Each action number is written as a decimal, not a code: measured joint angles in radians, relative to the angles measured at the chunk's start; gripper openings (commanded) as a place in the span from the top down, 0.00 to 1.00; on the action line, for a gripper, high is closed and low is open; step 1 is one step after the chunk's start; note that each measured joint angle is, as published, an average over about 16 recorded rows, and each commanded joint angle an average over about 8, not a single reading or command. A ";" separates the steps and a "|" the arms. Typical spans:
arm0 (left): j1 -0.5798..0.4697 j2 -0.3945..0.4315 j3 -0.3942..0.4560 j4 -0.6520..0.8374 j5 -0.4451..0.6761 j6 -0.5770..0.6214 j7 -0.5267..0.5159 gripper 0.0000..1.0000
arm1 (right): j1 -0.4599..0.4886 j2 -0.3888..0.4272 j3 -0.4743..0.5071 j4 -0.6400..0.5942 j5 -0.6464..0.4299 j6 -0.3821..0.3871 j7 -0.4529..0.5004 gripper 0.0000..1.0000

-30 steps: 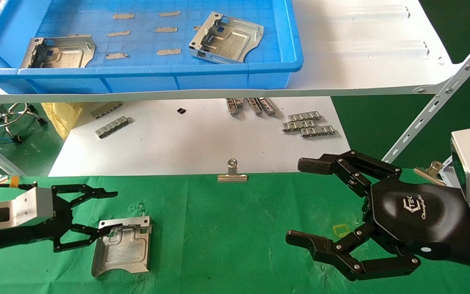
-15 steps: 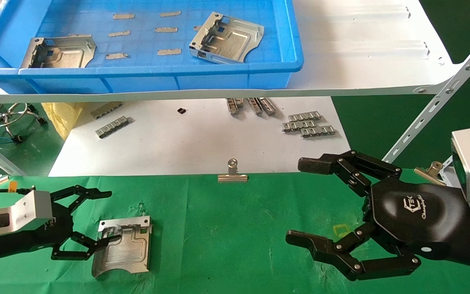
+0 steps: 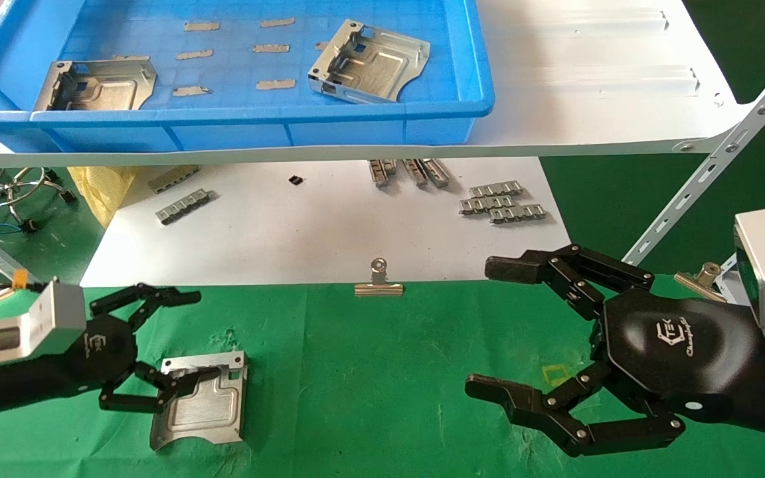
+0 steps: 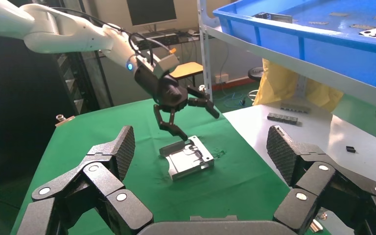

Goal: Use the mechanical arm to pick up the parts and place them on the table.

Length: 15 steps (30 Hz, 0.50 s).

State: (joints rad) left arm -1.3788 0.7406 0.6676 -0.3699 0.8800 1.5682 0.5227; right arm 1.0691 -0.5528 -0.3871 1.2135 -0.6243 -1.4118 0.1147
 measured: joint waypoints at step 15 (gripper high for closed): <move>0.101 -0.043 -0.129 -0.303 -0.050 -0.024 -0.235 0.00 | 0.000 0.000 0.000 0.000 0.000 0.000 0.000 0.00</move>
State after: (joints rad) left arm -1.2780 0.6977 0.5390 -0.6729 0.8305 1.5441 0.2873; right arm 1.0691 -0.5528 -0.3871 1.2135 -0.6243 -1.4118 0.1147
